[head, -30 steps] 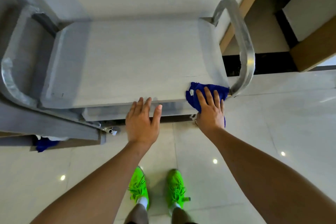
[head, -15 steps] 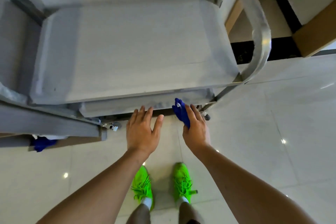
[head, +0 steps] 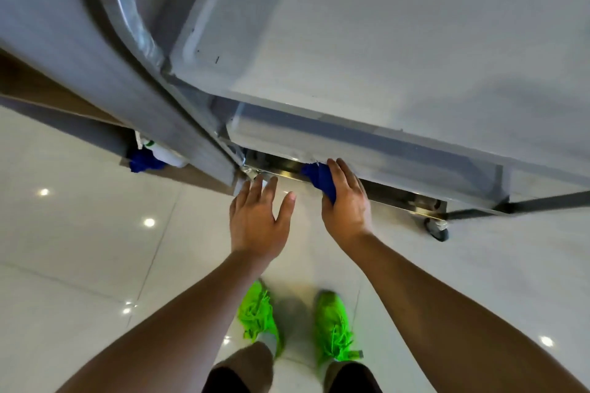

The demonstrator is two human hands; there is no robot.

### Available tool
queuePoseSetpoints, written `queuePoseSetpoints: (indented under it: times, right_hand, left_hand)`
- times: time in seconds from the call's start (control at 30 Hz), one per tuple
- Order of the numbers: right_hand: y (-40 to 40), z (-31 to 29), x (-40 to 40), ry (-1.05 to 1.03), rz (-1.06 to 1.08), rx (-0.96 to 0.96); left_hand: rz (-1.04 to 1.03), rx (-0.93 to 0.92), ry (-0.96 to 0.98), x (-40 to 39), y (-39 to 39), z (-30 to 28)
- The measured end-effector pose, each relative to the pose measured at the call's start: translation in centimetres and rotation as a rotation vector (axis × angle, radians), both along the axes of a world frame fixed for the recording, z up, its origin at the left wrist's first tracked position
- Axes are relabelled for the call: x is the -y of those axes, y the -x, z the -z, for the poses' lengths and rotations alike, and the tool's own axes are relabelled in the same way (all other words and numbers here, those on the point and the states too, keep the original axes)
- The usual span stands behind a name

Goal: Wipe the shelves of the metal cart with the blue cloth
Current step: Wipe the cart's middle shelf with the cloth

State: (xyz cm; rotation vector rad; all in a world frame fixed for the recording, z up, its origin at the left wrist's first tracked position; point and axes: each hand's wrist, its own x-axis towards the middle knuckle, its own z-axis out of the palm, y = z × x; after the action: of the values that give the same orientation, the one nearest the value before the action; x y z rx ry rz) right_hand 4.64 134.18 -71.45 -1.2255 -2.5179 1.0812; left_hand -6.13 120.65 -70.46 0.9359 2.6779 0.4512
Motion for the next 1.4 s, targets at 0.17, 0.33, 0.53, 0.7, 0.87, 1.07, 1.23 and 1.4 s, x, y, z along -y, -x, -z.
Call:
queuePoseSetpoints:
  times: [0.17, 0.33, 0.53, 0.7, 0.87, 1.07, 1.23, 1.4]
  right_hand:
    - [4.5, 1.6, -1.3, -0.023, -0.029, -0.064]
    - [9.9, 3.9, -3.1, -0.17, -0.043, -0.215]
    - [15.5, 9.8, -4.6, -0.517, -0.334, 0.075]
    - [18.5, 13.1, -5.6, -0.58, -0.401, 0.203]
    - [19.5, 13.8, -5.5, -0.595, -0.36, 0.183]
    - [20.8, 14.0, -6.4, -0.552, -0.308, 0.225]
    - [21.8, 13.8, -7.7, -0.528, -0.249, 0.234]
    - [22.8, 13.6, -8.9, -0.532, -0.212, 0.286]
  left_hand:
    - [-0.06, -0.038, -0.059, -0.3, 3.4, 3.9]
    - [-0.07, -0.1, -0.192, -1.7, 8.4, 8.2]
    - [-0.028, -0.202, -0.447, -3.5, 13.3, 14.1]
    - [0.099, -0.361, -0.555, -4.4, 16.2, 16.8]
    - [0.131, -0.356, -0.649, -6.6, 18.2, 15.5]
    - [0.09, -0.182, -0.655, -9.2, 20.6, 14.4]
    - [0.102, -0.175, -0.496, -10.5, 21.9, 14.3]
    - [0.117, -0.213, -0.385, -10.4, 22.3, 14.2]
